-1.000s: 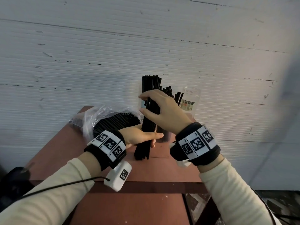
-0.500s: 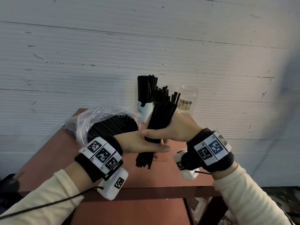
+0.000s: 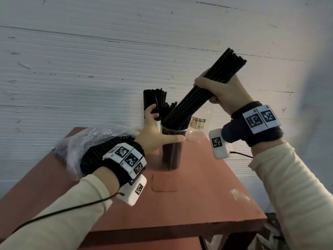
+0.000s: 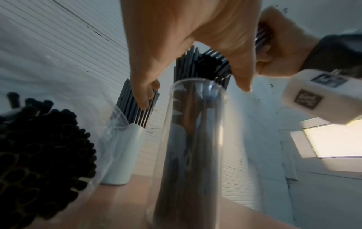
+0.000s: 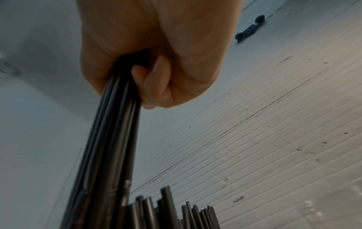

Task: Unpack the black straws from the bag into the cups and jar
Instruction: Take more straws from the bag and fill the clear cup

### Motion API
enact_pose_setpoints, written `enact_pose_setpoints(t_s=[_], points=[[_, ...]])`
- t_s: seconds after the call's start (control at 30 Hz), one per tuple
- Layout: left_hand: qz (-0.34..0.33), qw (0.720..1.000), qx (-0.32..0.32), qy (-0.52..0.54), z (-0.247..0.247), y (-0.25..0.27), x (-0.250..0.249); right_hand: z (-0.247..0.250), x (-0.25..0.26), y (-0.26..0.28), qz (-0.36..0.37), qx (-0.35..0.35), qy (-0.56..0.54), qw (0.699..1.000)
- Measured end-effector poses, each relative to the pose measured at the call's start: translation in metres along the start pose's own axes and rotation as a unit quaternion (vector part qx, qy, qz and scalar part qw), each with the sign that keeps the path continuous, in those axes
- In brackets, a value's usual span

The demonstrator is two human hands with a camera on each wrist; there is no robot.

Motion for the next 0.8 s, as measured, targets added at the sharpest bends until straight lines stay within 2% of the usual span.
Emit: enact_pose_setpoints(t_s=[0.1, 0.27, 0.43, 0.6, 0.7, 0.8], points=[[0.009, 0.999, 0.046, 0.004, -0.004, -0.017, 0.005, 0.005, -0.009, -0.010, -0.011, -0.004, 0.003, 1.000], [0.035, 0.995, 0.086, -0.045, -0.002, -0.025, 0.014, 0.005, -0.018, -0.026, -0.029, 0.013, 0.045, 0.998], [0.025, 0.995, 0.087, -0.048, -0.002, -0.026, 0.014, -0.019, -0.029, -0.034, -0.074, 0.095, 0.110, 0.987], [0.021, 0.997, 0.069, -0.020, -0.002, -0.024, 0.020, -0.050, -0.048, -0.025, -0.081, 0.166, 0.223, 0.957], [0.019, 0.998, 0.064, -0.016, -0.002, -0.024, 0.022, -0.056, -0.057, -0.014, -0.073, 0.133, 0.269, 0.951], [0.015, 0.997, 0.069, -0.016, -0.003, -0.024, 0.022, -0.052, -0.049, -0.006, -0.037, 0.054, 0.235, 0.970]])
Point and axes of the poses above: each hand's wrist, its own y-axis away from the middle knuckle, its own z-axis out of the back of the hand, x = y × z, the point moved 8 cm from there along -y, towards the middle knuckle, and after that the axes turned 11 degrees about x, right-handed, at the moved point
